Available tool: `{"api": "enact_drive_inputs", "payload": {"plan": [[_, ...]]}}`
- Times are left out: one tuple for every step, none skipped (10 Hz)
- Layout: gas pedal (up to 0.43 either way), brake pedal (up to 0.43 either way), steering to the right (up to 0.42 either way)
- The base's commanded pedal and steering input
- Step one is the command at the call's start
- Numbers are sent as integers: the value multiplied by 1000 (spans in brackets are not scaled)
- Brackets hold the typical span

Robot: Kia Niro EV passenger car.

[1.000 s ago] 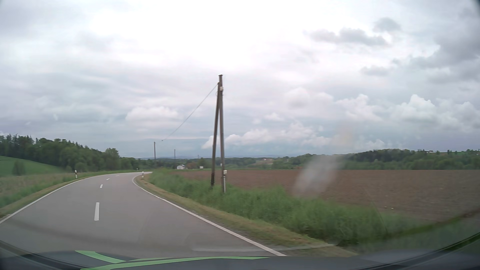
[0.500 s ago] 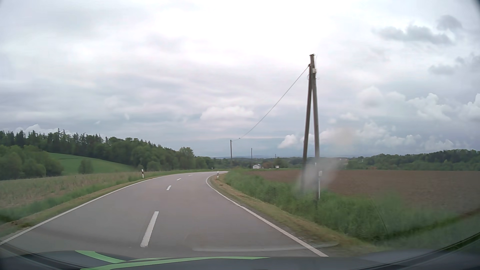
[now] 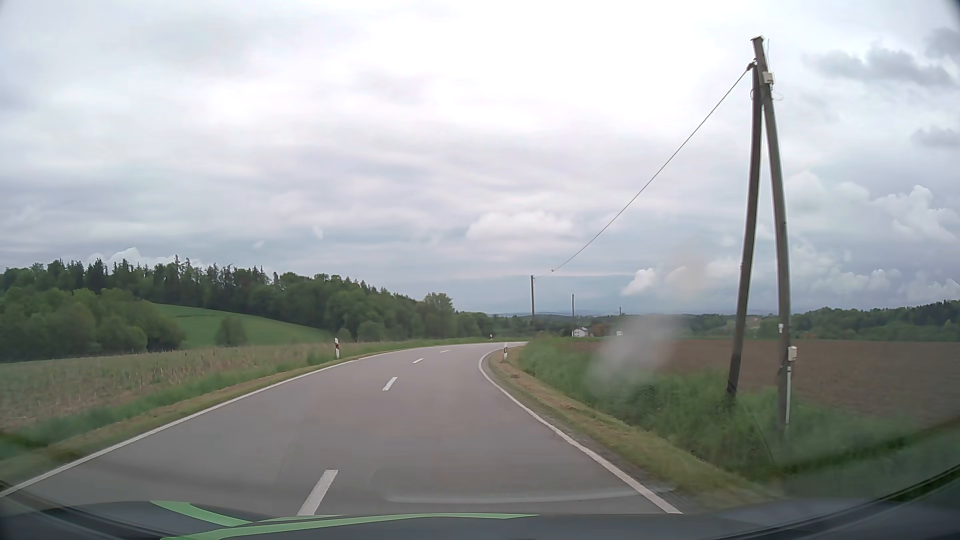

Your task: Follow the waypoints while adhering to traffic rules and regulations

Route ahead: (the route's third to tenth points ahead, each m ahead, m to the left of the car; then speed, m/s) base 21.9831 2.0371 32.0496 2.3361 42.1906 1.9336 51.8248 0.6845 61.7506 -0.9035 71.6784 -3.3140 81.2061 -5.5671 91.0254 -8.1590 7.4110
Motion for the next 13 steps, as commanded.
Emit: {"api": "enact_drive_inputs", "payload": {"plan": [[449,0,-74],[449,0,-63],[449,0,-53],[449,0,-40],[461,0,-29],[461,0,-18],[461,0,-8],[461,0,-3],[461,0,-3],[469,0,-2],[469,0,0],[469,0,1],[469,0,1]]}}
